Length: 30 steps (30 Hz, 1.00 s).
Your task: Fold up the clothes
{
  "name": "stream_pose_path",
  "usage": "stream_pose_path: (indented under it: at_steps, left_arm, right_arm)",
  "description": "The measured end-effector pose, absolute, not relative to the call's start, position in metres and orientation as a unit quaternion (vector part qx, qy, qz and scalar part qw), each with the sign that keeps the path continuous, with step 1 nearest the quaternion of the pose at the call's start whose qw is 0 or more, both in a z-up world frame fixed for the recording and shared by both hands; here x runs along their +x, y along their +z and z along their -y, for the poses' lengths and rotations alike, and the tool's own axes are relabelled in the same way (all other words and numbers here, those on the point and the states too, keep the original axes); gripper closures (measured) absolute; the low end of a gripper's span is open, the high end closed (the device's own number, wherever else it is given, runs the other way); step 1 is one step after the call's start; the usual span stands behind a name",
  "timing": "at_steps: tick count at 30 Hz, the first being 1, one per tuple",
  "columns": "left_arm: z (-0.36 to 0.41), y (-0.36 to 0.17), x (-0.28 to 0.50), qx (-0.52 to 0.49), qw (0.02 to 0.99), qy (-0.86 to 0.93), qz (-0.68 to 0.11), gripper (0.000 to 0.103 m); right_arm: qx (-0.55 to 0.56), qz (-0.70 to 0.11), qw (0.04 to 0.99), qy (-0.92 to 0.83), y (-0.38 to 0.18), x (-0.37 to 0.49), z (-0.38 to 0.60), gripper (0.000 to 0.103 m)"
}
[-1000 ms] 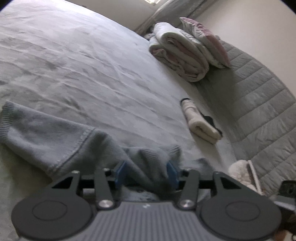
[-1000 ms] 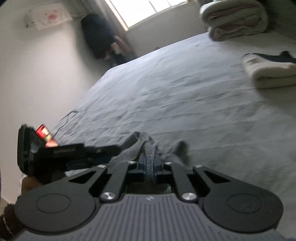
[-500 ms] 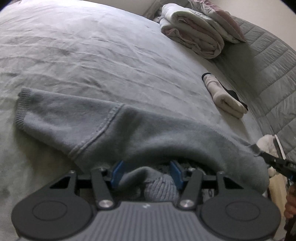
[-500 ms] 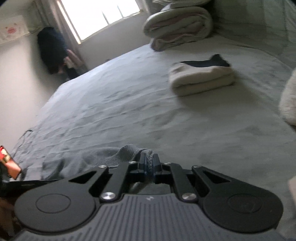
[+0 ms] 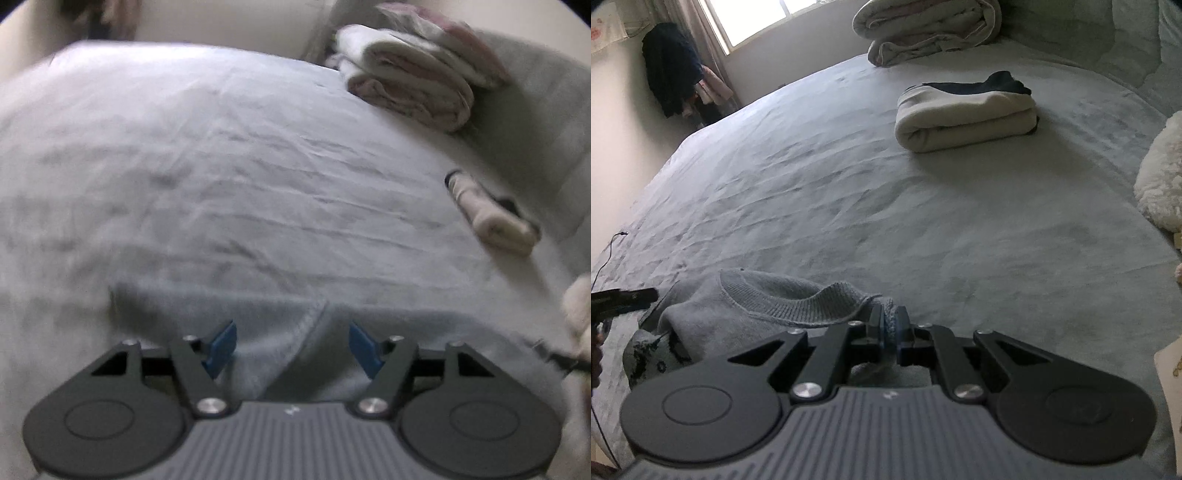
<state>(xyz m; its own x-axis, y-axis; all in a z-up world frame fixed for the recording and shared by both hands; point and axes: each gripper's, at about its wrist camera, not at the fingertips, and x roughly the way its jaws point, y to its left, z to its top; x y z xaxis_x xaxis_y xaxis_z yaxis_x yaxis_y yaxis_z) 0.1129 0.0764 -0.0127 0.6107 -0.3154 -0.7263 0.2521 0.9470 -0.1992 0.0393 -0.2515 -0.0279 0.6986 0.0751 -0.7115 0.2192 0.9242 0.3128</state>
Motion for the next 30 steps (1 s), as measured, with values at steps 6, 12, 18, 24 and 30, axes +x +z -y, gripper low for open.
stream_pose_path:
  at_steps: [6, 12, 18, 24, 30]
  left_arm:
    - [-0.059, -0.024, 0.134, 0.016, 0.883, -0.233, -0.407, 0.022]
    - [-0.05, -0.036, 0.139, 0.03, 0.876, -0.192, -0.441, 0.097]
    - [-0.063, -0.013, 0.126, -0.004, 0.919, -0.122, -0.375, 0.099]
    - [-0.069, 0.01, 0.122, -0.001, 0.952, -0.072, -0.298, 0.099]
    - [-0.078, 0.022, 0.138, 0.013, 0.968, -0.013, -0.248, 0.099]
  right_arm:
    - [0.2, -0.397, 0.895, -0.04, -0.03, 0.048, 0.251, 0.095]
    - [0.187, -0.4, 0.896, -0.045, -0.031, 0.054, 0.243, 0.095]
    - [0.157, -0.367, 0.915, -0.065, -0.02, 0.063, 0.223, 0.096]
    - [0.109, -0.304, 0.941, -0.098, 0.003, 0.079, 0.194, 0.096]
    - [0.053, -0.249, 0.961, -0.106, 0.027, 0.12, 0.168, 0.096]
